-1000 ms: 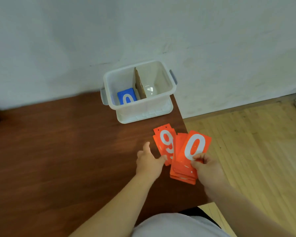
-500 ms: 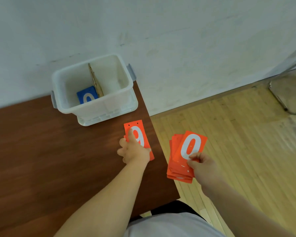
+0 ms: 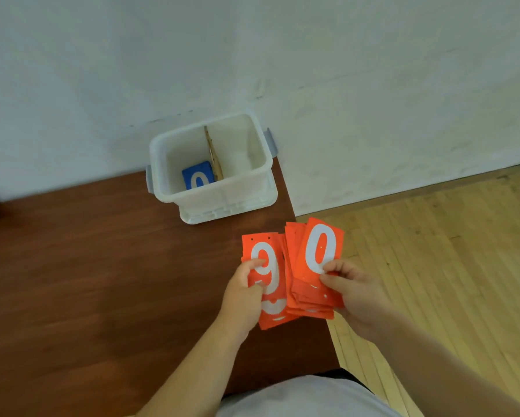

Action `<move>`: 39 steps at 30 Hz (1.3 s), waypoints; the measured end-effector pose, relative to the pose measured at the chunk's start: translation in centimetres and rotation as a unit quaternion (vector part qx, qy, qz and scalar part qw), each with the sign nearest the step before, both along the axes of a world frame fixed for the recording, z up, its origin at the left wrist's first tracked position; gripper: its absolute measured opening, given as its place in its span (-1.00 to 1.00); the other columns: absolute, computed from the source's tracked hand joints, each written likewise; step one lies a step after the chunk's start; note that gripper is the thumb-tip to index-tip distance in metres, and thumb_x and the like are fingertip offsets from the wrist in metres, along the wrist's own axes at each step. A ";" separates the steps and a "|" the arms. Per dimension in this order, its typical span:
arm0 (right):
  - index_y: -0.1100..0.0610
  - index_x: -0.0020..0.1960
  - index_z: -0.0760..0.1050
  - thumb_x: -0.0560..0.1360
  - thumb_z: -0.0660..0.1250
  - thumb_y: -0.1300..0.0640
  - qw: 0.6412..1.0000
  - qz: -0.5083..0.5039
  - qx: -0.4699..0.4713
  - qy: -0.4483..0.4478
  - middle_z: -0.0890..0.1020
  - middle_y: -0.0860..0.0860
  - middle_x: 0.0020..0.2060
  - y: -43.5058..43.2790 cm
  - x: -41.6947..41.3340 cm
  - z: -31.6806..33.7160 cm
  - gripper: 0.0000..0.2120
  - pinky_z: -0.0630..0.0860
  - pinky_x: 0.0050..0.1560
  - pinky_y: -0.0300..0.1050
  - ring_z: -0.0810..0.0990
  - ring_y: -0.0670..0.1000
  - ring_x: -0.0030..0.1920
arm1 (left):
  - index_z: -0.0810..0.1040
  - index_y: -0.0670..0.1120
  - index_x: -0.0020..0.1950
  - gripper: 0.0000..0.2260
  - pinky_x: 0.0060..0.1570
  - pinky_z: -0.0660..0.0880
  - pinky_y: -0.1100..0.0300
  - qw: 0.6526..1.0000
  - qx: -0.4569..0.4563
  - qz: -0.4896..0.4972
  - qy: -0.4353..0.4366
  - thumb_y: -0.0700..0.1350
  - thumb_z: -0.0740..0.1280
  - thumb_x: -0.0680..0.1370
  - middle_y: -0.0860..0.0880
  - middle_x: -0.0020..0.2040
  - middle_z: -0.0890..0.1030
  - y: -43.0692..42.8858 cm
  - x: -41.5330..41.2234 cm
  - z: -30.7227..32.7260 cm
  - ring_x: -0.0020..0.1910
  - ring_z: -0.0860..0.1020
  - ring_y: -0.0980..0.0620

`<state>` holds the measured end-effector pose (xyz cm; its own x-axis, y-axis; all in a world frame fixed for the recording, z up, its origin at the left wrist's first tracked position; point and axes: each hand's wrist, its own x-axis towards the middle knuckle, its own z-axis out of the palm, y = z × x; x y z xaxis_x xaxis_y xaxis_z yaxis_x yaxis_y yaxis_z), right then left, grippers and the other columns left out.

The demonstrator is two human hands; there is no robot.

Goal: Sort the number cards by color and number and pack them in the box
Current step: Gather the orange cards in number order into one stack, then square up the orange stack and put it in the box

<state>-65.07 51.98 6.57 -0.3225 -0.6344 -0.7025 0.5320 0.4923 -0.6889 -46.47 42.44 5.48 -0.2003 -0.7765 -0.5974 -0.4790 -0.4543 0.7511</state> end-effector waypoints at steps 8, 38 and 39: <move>-0.07 -0.10 0.54 0.56 0.38 0.16 0.879 0.333 -0.030 0.339 0.66 -0.10 -0.24 -5.9 8.0 3.4 -0.86 0.51 -0.25 -0.31 0.62 -0.17 -0.30 | 0.31 0.45 0.28 -0.51 0.26 0.56 -0.02 0.993 -0.055 0.037 0.098 -0.08 0.40 0.60 0.18 0.30 0.49 -0.2 5.7 3.5 0.24 0.55 0.12; -0.16 0.46 0.40 0.66 0.24 -0.01 0.658 0.489 -0.065 0.569 0.55 -0.16 0.33 -25.8 28.6 1.4 -0.62 0.40 0.31 -0.17 0.52 -0.11 0.31 | 0.50 0.10 0.41 -0.66 0.17 0.51 0.21 0.885 -0.354 -0.218 -0.209 0.05 0.32 0.63 0.05 0.28 0.41 -21.1 30.9 -0.1 0.21 0.50 0.08; -0.15 0.45 0.41 0.66 0.24 -0.01 0.664 0.487 -0.059 0.564 0.56 -0.16 0.32 -25.9 28.7 0.9 -0.63 0.41 0.33 -0.16 0.51 -0.12 0.31 | 0.49 0.12 0.42 -0.66 0.20 0.50 0.21 0.890 -0.341 -0.216 -0.212 0.06 0.31 0.64 0.06 0.28 0.39 -21.2 30.9 -0.7 0.23 0.48 0.09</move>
